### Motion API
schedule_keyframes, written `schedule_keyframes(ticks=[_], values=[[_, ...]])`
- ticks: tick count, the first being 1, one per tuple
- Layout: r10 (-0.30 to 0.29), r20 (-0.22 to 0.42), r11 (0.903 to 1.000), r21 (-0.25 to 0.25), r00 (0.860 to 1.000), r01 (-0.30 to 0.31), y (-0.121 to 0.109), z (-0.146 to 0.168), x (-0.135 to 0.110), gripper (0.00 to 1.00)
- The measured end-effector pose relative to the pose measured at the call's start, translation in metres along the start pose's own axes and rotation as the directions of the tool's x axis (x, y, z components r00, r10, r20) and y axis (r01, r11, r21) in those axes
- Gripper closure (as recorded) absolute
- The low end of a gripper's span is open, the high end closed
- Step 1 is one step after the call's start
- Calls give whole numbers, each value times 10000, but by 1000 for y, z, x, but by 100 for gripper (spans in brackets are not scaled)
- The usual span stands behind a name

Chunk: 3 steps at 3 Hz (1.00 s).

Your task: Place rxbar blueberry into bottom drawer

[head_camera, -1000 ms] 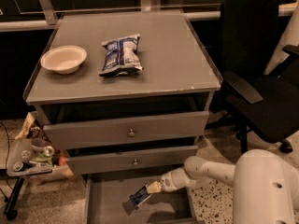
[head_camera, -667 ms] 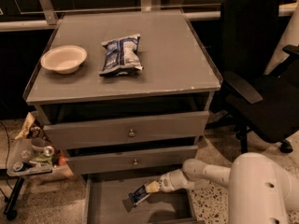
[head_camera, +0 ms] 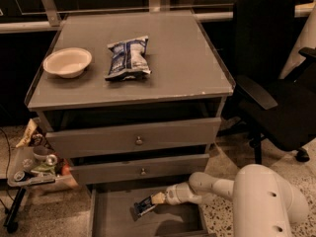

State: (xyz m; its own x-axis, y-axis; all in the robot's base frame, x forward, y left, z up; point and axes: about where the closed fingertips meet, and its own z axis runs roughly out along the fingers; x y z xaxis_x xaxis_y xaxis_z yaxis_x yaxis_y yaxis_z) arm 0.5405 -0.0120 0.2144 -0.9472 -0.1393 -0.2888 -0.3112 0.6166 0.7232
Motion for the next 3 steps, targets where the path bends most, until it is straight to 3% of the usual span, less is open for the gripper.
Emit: schedule_keyframes(ticks=[2,3], values=[[856,412,9954,402,9955,-872,-24,19,1,100],[860,416,9953,406,9954,-877,-24,19,1,100]])
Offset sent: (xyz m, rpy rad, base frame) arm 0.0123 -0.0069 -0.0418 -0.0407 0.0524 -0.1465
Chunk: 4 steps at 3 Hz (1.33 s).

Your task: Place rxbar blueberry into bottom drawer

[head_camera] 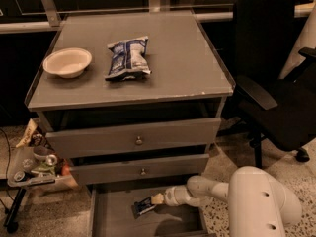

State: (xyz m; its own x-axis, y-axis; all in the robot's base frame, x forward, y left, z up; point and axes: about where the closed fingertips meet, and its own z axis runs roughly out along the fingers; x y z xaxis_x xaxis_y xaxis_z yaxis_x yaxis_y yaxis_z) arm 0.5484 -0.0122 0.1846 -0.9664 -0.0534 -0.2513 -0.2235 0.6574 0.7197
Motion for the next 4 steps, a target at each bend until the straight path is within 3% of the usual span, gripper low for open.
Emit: schedule_keyframes(ticks=[1,4], values=[[0,0,10000,0,10000,0,0,0,0,87],[0,-2,10000,-1,10000,0,0,0,0,18]])
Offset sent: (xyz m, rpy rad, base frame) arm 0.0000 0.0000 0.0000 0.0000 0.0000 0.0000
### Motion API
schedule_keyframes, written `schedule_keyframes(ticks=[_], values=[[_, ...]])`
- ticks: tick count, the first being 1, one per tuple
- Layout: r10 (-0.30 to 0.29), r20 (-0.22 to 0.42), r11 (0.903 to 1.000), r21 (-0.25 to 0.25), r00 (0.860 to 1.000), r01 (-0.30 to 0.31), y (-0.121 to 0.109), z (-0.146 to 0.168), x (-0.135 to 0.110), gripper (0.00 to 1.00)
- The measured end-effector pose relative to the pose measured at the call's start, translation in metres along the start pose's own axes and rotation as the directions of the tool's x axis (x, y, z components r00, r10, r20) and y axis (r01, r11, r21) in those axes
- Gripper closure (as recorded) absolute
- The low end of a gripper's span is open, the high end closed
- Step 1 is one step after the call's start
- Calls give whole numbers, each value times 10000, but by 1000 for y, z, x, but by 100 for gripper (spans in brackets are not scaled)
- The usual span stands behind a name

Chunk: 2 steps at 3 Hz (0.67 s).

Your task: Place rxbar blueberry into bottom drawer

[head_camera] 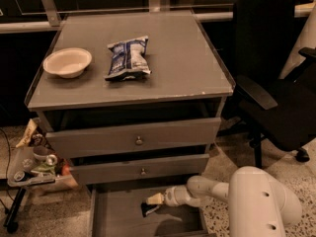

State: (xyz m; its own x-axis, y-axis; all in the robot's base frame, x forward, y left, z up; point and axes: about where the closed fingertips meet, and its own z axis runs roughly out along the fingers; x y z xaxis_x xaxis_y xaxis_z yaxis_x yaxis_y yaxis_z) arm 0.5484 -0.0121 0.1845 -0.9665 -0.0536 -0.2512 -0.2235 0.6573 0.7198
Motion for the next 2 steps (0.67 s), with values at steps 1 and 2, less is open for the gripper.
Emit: schedule_keyframes(ticks=[1,2], values=[[0,-1,10000,-1,10000,0,0,0,0,0],[0,-2,10000,-1,10000,0,0,0,0,0]])
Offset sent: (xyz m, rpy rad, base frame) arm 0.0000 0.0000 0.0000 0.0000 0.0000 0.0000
